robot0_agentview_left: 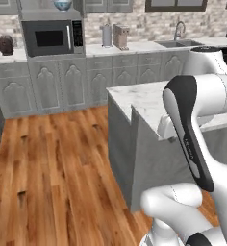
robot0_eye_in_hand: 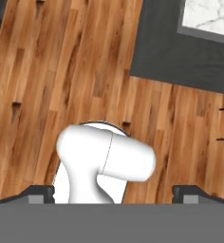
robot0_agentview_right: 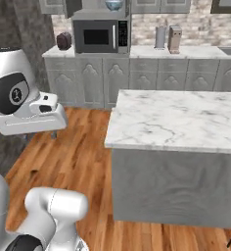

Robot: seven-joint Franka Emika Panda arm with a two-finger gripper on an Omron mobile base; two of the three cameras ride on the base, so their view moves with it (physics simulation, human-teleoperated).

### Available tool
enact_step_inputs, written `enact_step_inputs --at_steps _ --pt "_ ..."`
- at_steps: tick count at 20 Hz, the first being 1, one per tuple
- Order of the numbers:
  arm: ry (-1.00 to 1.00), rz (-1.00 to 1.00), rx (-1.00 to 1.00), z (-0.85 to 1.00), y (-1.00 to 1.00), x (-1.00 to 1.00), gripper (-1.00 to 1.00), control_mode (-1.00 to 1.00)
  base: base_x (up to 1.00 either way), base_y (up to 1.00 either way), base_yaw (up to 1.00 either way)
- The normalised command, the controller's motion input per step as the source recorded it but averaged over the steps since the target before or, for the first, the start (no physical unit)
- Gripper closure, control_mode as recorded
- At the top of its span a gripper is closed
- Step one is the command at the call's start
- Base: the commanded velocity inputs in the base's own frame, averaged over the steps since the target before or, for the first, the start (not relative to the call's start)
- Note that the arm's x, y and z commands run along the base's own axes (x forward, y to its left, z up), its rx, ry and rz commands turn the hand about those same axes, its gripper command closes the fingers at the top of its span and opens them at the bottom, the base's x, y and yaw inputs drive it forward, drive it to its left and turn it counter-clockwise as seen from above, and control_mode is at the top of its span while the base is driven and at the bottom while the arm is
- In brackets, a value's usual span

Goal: Pick up the bowls from the cabinet and place each bowl in front of a stool on the dining counter.

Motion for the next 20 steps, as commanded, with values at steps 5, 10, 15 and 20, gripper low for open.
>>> enact_step_inputs --at_steps 5,10,15,20 --pt "0.0 0.0 0.0 0.0 0.0 0.0 -1.0 1.0 0.43 1.0 0.0" --pt "0.0 0.0 0.0 0.0 0.0 0.0 -1.0 1.0 0.51 0.95 -0.14" --pt "0.0 0.0 0.0 0.0 0.0 0.0 -1.0 1.0 0.5 0.88 -0.34" --pt "0.0 0.0 0.0 0.0 0.0 0.0 -1.0 1.0 0.65 0.85 -0.31"
